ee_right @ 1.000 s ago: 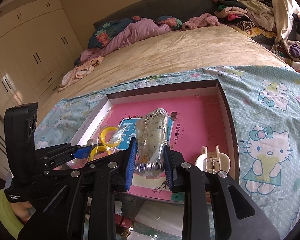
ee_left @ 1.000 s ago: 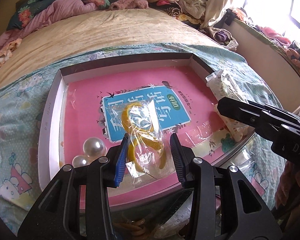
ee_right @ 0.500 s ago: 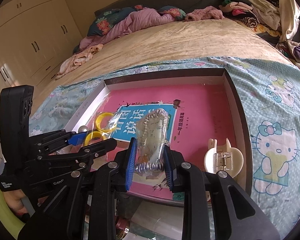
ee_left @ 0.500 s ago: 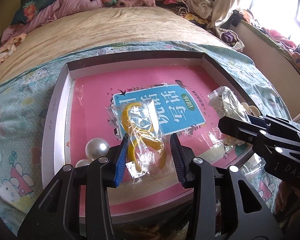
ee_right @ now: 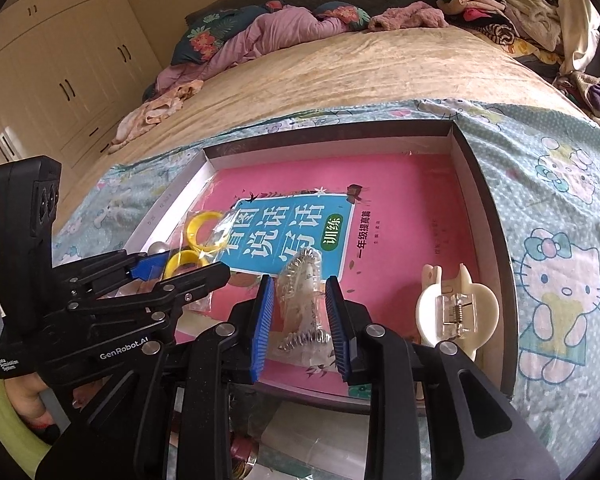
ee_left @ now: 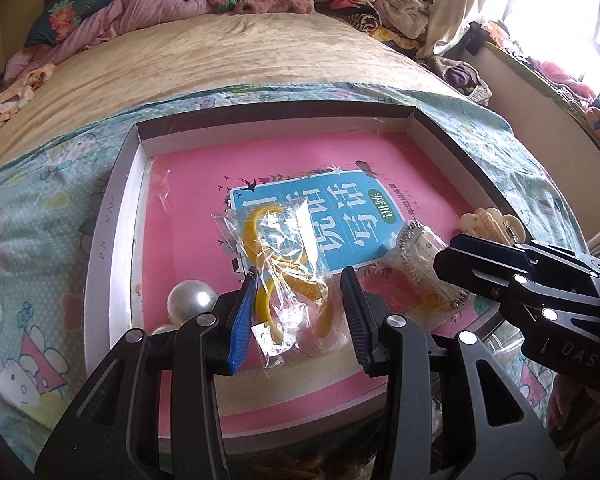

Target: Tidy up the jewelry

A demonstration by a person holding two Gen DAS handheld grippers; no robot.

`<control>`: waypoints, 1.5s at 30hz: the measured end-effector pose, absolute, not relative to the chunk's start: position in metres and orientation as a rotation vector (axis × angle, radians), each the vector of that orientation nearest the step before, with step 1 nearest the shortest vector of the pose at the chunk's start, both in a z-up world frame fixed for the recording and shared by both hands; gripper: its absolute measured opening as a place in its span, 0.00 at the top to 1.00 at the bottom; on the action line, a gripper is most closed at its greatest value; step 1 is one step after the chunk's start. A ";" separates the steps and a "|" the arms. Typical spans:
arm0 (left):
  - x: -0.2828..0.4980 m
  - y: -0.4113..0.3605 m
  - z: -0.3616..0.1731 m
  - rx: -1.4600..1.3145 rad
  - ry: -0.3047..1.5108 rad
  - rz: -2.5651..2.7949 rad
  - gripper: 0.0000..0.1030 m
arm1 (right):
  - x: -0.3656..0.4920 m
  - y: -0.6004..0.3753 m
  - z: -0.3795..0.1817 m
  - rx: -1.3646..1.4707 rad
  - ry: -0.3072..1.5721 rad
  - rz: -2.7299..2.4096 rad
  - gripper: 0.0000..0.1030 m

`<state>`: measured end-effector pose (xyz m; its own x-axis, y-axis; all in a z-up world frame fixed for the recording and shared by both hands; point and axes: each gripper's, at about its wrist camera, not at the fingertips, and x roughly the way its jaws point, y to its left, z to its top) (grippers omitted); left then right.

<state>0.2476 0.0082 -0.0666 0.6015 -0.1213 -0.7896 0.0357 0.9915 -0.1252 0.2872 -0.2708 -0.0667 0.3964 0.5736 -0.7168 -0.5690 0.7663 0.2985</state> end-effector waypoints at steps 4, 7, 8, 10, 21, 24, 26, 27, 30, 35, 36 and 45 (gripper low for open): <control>0.248 0.008 -0.067 -0.098 0.923 -0.094 0.68 | 0.285 -0.276 -0.063 0.029 0.897 0.729 0.68; 0.247 0.007 -0.067 -0.099 0.925 -0.100 0.67 | 0.282 -0.281 -0.061 0.052 0.888 0.727 0.63; 0.247 0.007 -0.067 -0.099 0.925 -0.102 0.67 | 0.281 -0.282 -0.061 0.057 0.886 0.732 0.63; 0.246 0.008 -0.067 -0.102 0.925 -0.103 0.63 | 0.279 -0.283 -0.059 0.062 0.879 0.731 0.61; 0.236 0.007 -0.060 -0.105 0.919 -0.096 0.40 | 0.274 -0.303 -0.048 0.137 0.844 0.705 0.40; 0.232 0.009 -0.055 -0.110 0.912 -0.092 0.30 | 0.273 -0.306 -0.044 0.151 0.832 0.698 0.33; 0.230 0.010 -0.051 -0.115 0.908 -0.088 0.23 | 0.273 -0.307 -0.042 0.159 0.830 0.697 0.29; 0.230 0.011 -0.049 -0.117 0.907 -0.088 0.20 | 0.273 -0.308 -0.041 0.163 0.830 0.694 0.27; 0.226 0.013 -0.042 -0.123 0.897 -0.080 0.14 | 0.270 -0.310 -0.038 0.172 0.820 0.690 0.24; 0.217 0.019 -0.029 -0.154 0.878 -0.076 0.12 | 0.266 -0.317 -0.031 0.183 0.803 0.684 0.24; 0.216 0.020 -0.026 -0.158 0.873 -0.075 0.12 | 0.265 -0.319 -0.029 0.186 0.798 0.683 0.24; 0.197 0.029 -0.002 -0.181 0.824 -0.070 0.10 | 0.251 -0.332 -0.011 0.204 0.757 0.676 0.24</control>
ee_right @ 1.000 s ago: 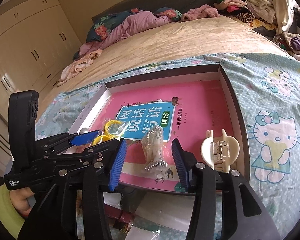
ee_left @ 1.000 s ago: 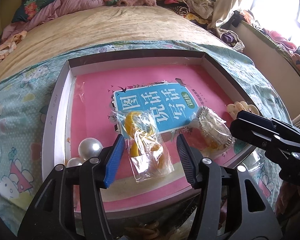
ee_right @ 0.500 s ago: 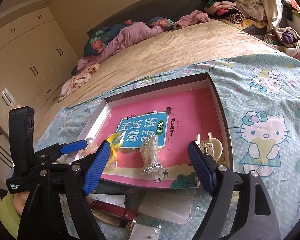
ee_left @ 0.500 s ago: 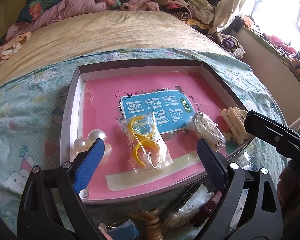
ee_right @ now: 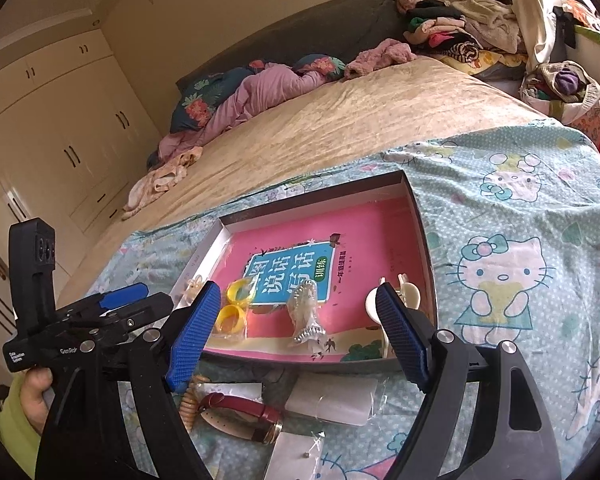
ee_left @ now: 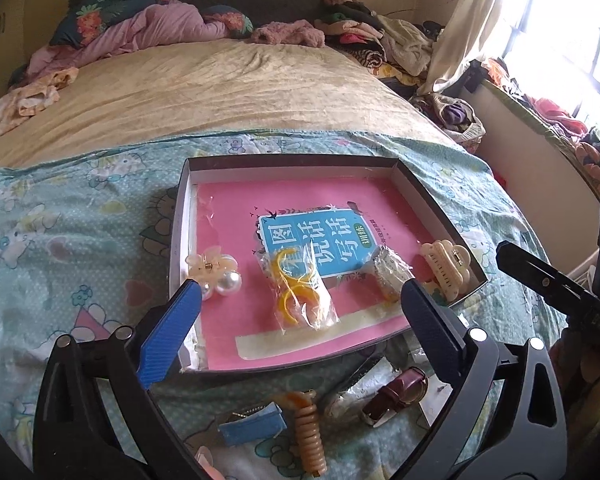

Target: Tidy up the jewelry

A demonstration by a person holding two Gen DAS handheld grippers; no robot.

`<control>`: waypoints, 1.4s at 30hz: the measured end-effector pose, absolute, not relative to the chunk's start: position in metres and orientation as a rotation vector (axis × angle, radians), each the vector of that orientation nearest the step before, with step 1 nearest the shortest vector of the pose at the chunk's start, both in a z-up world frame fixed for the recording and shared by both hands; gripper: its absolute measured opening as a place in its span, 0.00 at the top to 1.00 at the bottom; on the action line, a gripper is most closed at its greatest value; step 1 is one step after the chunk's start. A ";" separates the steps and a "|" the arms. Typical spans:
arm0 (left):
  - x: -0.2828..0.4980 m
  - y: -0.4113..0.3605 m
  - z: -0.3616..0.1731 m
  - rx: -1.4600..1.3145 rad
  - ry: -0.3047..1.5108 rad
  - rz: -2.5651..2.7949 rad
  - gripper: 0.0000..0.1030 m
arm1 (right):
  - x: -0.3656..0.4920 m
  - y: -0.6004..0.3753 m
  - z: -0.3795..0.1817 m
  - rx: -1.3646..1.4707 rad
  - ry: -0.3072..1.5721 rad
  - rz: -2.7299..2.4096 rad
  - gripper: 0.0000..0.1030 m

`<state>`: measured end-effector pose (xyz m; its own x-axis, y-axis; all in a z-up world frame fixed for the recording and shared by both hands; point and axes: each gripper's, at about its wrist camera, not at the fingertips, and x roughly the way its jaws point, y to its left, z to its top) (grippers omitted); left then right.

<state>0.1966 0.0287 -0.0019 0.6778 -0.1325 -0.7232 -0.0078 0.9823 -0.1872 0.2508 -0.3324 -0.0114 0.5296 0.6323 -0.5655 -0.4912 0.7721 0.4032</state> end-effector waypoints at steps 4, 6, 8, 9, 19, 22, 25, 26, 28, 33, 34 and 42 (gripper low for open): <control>0.187 0.031 0.009 -0.190 0.800 -0.069 0.10 | 0.241 -0.336 -0.003 0.201 0.738 0.681 0.24; 0.183 0.032 0.014 -0.194 0.788 -0.073 0.10 | 0.233 -0.338 0.002 0.198 0.728 0.690 0.24; 0.179 0.034 0.019 -0.199 0.776 -0.075 0.10 | 0.227 -0.338 0.007 0.196 0.715 0.693 0.24; 0.177 0.034 0.021 -0.201 0.771 -0.076 0.09 | 0.224 -0.338 0.011 0.196 0.708 0.697 0.24; 0.156 0.040 0.037 -0.204 0.727 -0.074 0.10 | 0.198 -0.339 0.036 0.169 0.652 0.703 0.12; 0.150 0.041 0.040 -0.202 0.718 -0.072 0.10 | 0.192 -0.339 0.041 0.159 0.642 0.705 0.12; 0.146 0.043 0.042 -0.203 0.712 -0.072 0.09 | 0.186 -0.339 0.046 0.153 0.631 0.707 0.12; 0.144 0.043 0.043 -0.201 0.711 -0.072 0.10 | 0.184 -0.338 0.047 0.151 0.628 0.708 0.12; 0.140 0.043 0.044 -0.199 0.707 -0.076 0.10 | 0.180 -0.337 0.049 0.144 0.624 0.712 0.12; 0.131 0.044 0.045 -0.188 0.700 -0.074 0.09 | 0.170 -0.332 0.053 0.119 0.617 0.724 0.11; 0.129 0.044 0.045 -0.185 0.699 -0.074 0.09 | 0.168 -0.331 0.053 0.112 0.616 0.726 0.11; 0.116 0.047 0.035 -0.175 0.720 -0.068 0.09 | 0.153 -0.321 0.049 0.066 0.630 0.739 0.11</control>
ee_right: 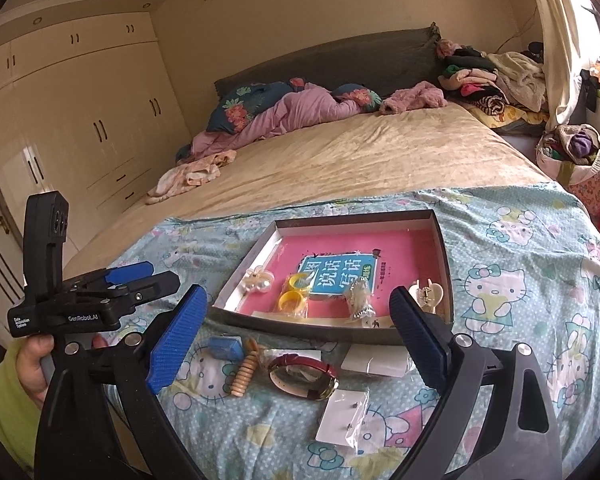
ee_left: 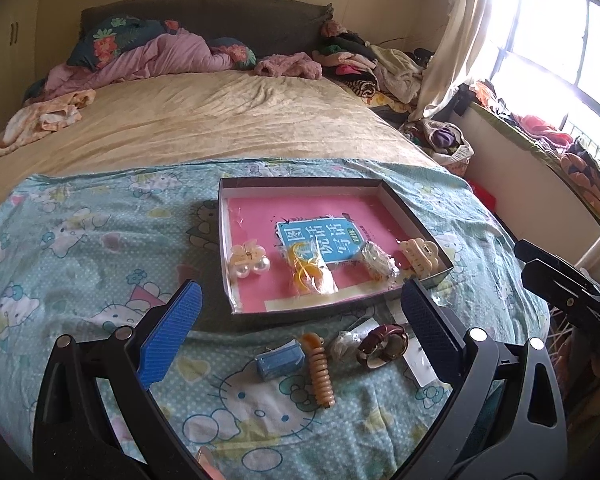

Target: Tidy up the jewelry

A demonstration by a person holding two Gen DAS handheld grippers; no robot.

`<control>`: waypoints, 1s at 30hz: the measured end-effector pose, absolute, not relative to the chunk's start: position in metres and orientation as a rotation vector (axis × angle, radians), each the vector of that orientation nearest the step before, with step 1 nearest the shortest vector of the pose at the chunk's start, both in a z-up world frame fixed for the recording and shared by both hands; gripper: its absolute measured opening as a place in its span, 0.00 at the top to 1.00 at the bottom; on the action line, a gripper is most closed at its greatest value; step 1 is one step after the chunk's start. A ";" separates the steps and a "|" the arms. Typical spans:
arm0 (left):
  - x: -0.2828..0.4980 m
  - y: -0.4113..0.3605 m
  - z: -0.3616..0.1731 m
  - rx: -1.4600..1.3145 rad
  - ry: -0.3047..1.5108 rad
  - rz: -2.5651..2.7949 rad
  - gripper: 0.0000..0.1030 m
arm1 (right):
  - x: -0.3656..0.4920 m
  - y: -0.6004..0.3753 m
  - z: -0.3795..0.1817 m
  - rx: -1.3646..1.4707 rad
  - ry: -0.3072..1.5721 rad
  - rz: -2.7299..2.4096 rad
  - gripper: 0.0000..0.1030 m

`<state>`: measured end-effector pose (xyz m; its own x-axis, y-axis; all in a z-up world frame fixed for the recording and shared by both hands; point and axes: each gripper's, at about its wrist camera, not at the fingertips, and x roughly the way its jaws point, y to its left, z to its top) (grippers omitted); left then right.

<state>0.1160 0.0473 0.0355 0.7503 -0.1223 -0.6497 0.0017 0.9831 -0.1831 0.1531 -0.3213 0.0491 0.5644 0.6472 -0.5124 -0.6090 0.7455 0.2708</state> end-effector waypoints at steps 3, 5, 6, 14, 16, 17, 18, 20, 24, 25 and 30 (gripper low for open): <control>0.112 0.050 0.028 -0.175 0.734 -0.065 0.09 | 0.150 -0.318 0.046 0.049 0.641 0.742 0.11; 0.110 0.052 0.024 -0.172 0.743 -0.061 0.09 | 0.148 -0.316 0.044 0.042 0.648 0.745 0.11; 0.108 0.053 0.022 -0.170 0.747 -0.059 0.09 | 0.147 -0.315 0.042 0.036 0.651 0.746 0.11; 0.102 0.058 0.009 -0.157 0.780 -0.048 0.09 | 0.141 -0.307 0.031 -0.002 0.682 0.757 0.11; 0.100 0.059 0.006 -0.154 0.789 -0.045 0.09 | 0.139 -0.305 0.028 -0.011 0.689 0.760 0.11; 0.099 0.059 0.004 -0.153 0.793 -0.044 0.09 | 0.139 -0.304 0.027 -0.015 0.692 0.761 0.11; 0.099 0.059 0.002 -0.152 0.797 -0.045 0.09 | 0.138 -0.302 0.026 -0.019 0.696 0.763 0.11; 0.098 0.059 -0.002 -0.148 0.808 -0.044 0.09 | 0.137 -0.301 0.024 -0.026 0.703 0.764 0.11; 0.096 0.058 -0.011 -0.138 0.832 -0.044 0.09 | 0.136 -0.297 0.017 -0.043 0.719 0.766 0.11; 0.096 0.058 -0.013 -0.137 0.837 -0.044 0.09 | 0.136 -0.297 0.015 -0.048 0.723 0.765 0.11; 0.095 0.059 -0.026 -0.137 0.866 -0.039 0.09 | 0.139 -0.292 0.003 -0.074 0.748 0.750 0.11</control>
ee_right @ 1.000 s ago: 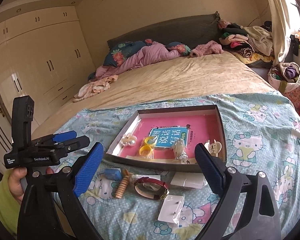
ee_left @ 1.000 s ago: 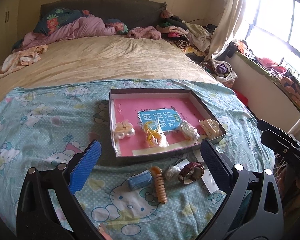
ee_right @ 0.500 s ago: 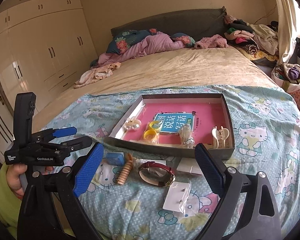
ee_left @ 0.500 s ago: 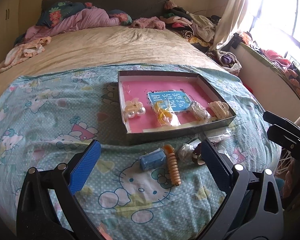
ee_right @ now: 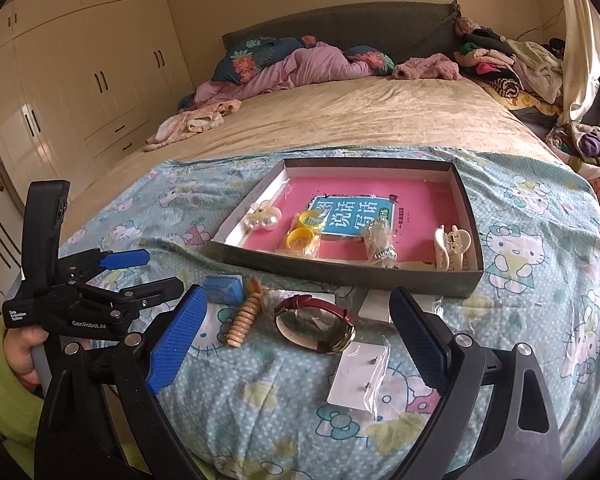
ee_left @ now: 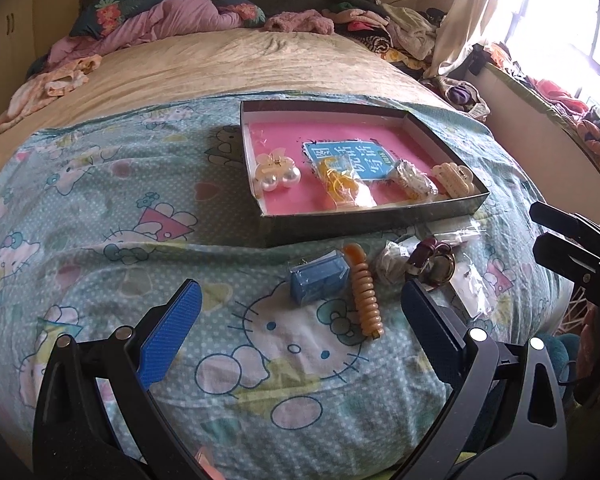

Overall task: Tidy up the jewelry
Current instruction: 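Move the right tool to the red-strap watch while the left approaches the blue case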

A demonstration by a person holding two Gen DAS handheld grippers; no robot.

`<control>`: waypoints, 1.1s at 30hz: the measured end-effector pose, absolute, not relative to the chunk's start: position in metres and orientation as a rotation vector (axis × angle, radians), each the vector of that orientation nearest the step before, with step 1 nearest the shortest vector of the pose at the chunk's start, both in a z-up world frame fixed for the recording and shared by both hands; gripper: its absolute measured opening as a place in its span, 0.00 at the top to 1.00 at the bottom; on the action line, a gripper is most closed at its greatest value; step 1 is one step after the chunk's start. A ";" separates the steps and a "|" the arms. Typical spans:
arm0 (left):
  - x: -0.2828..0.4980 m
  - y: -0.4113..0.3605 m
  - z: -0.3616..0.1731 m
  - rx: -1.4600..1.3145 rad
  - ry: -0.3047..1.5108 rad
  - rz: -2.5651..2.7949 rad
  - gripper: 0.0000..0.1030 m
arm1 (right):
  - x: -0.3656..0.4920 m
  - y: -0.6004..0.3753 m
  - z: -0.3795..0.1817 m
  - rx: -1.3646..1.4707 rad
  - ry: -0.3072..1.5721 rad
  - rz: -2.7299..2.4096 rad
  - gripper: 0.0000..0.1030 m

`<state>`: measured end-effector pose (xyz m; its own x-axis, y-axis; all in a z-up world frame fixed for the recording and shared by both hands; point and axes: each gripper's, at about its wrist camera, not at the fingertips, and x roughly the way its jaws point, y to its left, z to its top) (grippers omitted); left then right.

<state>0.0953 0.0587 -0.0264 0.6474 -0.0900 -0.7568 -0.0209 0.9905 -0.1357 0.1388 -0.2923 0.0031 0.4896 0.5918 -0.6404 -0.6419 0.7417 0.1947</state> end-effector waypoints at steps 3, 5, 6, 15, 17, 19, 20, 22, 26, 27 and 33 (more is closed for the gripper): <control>0.095 0.059 -0.035 -0.135 0.887 -0.036 0.09 | 0.141 -0.288 -0.006 -0.105 0.761 0.735 0.11; 0.096 0.060 -0.040 -0.134 0.896 -0.035 0.09 | 0.141 -0.285 -0.012 -0.119 0.770 0.731 0.11; 0.096 0.060 -0.042 -0.133 0.901 -0.032 0.09 | 0.141 -0.283 -0.015 -0.128 0.775 0.729 0.11; 0.099 0.063 -0.055 -0.132 0.919 -0.025 0.09 | 0.146 -0.267 -0.048 -0.210 0.827 0.709 0.11; 0.101 0.063 -0.057 -0.132 0.923 -0.023 0.09 | 0.147 -0.262 -0.056 -0.232 0.837 0.705 0.11; 0.102 0.063 -0.060 -0.134 0.928 -0.023 0.09 | 0.149 -0.257 -0.063 -0.254 0.851 0.699 0.11; 0.103 0.063 -0.061 -0.135 0.930 -0.022 0.09 | 0.150 -0.254 -0.067 -0.265 0.855 0.701 0.11; 0.105 0.063 -0.064 -0.137 0.933 -0.022 0.09 | 0.150 -0.249 -0.073 -0.296 0.860 0.690 0.11; 0.109 0.062 -0.067 -0.144 0.931 -0.033 0.10 | 0.154 -0.239 -0.084 -0.349 0.873 0.679 0.11; 0.110 0.061 -0.067 -0.143 0.928 -0.034 0.10 | 0.156 -0.236 -0.087 -0.355 0.881 0.678 0.11; 0.117 0.059 -0.072 -0.145 0.931 -0.038 0.10 | 0.167 -0.227 -0.098 -0.390 0.909 0.671 0.12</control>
